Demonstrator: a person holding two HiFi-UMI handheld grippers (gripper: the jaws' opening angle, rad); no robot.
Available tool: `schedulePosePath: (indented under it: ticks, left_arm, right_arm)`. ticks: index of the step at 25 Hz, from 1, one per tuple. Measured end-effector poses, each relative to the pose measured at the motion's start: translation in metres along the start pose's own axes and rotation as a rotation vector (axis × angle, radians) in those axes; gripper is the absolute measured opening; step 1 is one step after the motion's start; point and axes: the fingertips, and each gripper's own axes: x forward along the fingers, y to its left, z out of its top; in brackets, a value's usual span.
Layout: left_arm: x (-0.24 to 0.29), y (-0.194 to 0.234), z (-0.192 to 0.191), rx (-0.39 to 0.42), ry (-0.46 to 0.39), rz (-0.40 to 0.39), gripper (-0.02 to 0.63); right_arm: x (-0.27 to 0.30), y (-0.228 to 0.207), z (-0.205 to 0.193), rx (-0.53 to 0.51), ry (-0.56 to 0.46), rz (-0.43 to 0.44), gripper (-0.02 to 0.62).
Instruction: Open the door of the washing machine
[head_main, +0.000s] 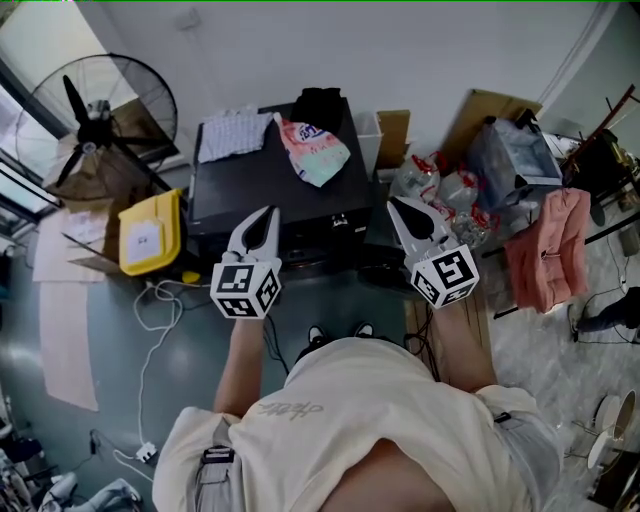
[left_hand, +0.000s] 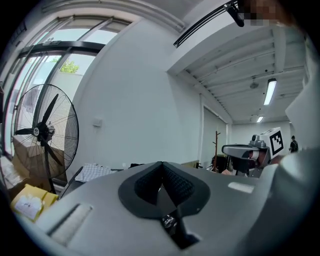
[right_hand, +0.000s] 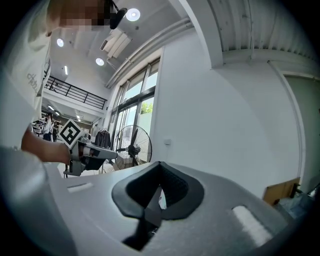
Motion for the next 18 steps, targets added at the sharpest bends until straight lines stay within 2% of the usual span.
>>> schedulePosePath:
  ticks: [5,10,18]
  left_arm:
    - [-0.003,0.004,-0.016,-0.012,0.026,-0.005,0.017]
    - [-0.005,0.019,-0.029,-0.045,0.034,0.013,0.017]
    - [0.005,0.021,-0.032,-0.042,0.040,-0.048,0.017]
  right_arm:
    - [-0.001,0.001,-0.013,0.021,0.040,-0.002,0.002]
    - [-0.005,-0.001,-0.019,0.029,0.057,-0.044,0.002]
    - [-0.005,-0.010,-0.028,0.053,0.075,-0.108,0.002]
